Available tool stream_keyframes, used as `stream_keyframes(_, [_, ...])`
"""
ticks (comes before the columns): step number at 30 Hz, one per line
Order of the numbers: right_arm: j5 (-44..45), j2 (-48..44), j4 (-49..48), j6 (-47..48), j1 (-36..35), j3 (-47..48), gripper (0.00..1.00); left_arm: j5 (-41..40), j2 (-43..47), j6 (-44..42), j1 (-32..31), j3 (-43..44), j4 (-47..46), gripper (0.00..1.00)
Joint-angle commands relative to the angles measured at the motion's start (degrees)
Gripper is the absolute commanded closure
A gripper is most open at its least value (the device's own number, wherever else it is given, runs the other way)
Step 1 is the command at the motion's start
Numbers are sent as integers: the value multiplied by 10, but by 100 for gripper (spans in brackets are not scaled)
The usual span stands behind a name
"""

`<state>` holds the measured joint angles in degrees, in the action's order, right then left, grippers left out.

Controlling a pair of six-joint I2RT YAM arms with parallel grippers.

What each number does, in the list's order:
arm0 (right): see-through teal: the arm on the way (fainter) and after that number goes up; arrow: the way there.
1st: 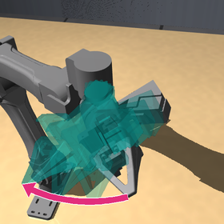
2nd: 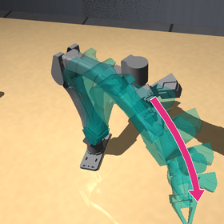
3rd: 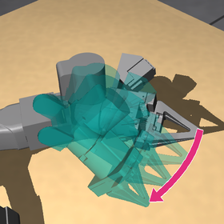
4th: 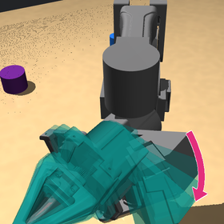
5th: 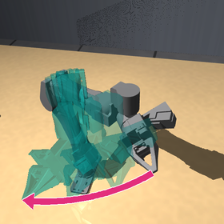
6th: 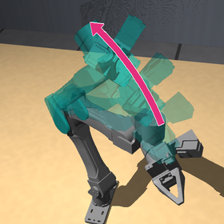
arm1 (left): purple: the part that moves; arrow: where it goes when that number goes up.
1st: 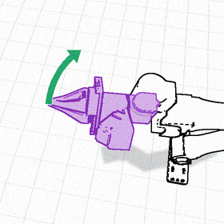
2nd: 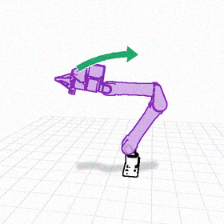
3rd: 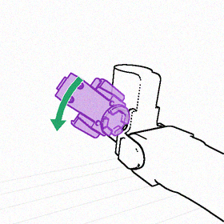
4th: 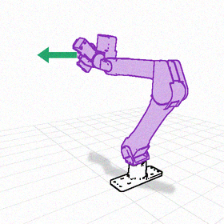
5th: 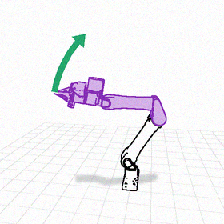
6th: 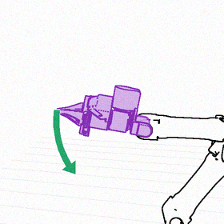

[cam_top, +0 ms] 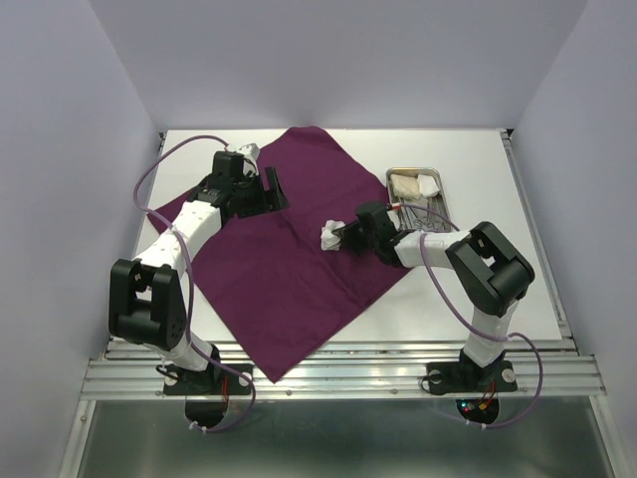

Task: Prepare the surgical pack
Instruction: Adjust the medical item in the surgical kit.

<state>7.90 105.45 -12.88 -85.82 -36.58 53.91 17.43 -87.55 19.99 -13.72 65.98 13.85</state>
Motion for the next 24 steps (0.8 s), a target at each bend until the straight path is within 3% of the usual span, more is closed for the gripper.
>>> stream_keyframes(1, [-2,3,-47,-15,-10,19,99,-5,32,-11,4,-8,-3,14])
stream_keyframes(16, [-2,-2,-50,-23,-10,7,99,-4,33,-13,4,-12,-3,14])
stream_keyframes(24, [1,13,-32,-36,-15,1,94,-2,33,-14,4,-15,-6,14])
